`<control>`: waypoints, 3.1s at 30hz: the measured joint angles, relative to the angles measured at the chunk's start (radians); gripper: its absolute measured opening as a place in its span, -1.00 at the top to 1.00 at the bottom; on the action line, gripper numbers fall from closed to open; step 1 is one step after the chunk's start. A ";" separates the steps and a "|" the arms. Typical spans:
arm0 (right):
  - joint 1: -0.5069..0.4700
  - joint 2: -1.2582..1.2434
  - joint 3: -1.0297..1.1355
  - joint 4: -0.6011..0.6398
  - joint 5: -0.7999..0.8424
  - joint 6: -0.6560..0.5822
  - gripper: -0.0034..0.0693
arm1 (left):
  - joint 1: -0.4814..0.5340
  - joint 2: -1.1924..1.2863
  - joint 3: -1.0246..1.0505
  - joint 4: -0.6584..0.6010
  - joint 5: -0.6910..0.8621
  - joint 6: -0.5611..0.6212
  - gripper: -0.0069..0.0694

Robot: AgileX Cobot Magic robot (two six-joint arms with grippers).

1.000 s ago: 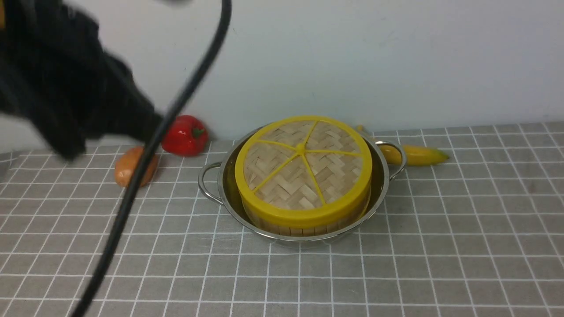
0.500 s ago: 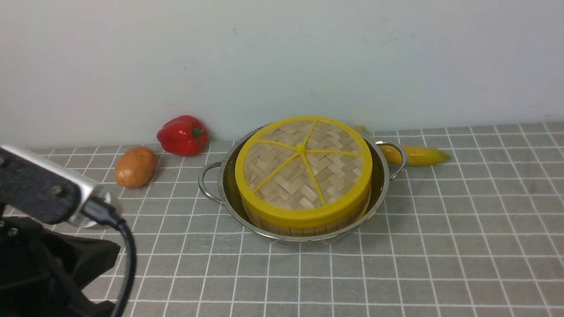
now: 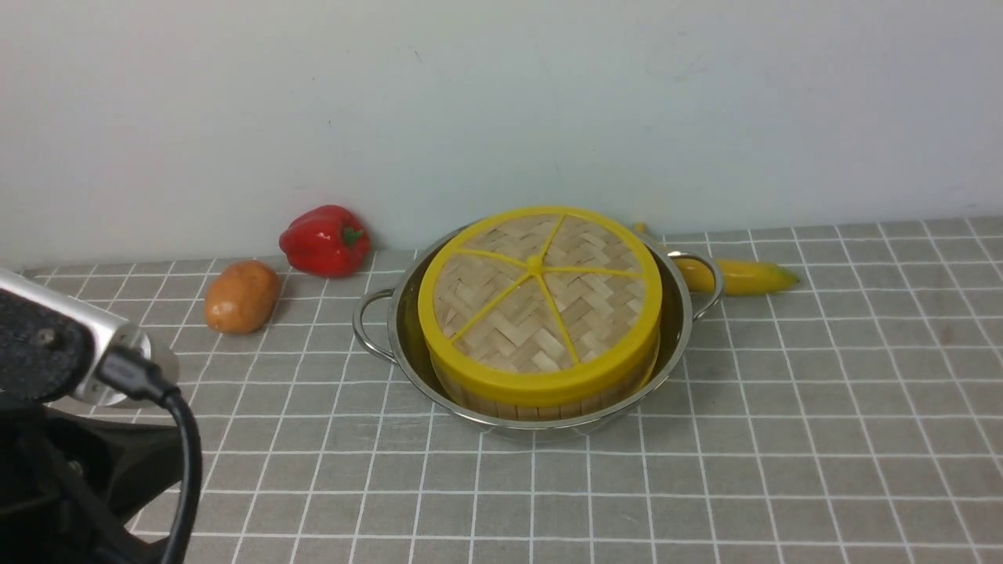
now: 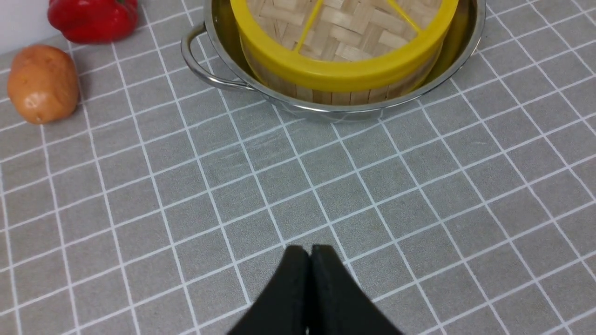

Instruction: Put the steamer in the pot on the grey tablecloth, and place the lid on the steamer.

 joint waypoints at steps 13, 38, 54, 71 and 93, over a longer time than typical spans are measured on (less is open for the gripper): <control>0.000 0.000 0.000 0.075 0.000 0.000 0.63 | 0.446 -0.357 0.019 0.169 -0.033 0.075 0.79; 0.000 0.000 0.000 0.095 0.000 0.000 0.38 | 0.587 -0.705 0.801 0.163 -0.557 -0.244 0.70; 0.000 0.000 0.000 0.095 0.000 0.000 0.26 | 0.587 -0.708 0.809 0.031 -0.568 -0.124 0.64; 0.000 0.000 0.000 0.095 0.000 0.000 0.25 | 0.587 -0.708 0.809 -0.120 -0.570 -0.043 0.57; -0.393 -0.166 0.611 -0.092 -0.846 -0.154 0.25 | 0.587 -0.710 0.809 -0.120 -0.573 -0.041 0.46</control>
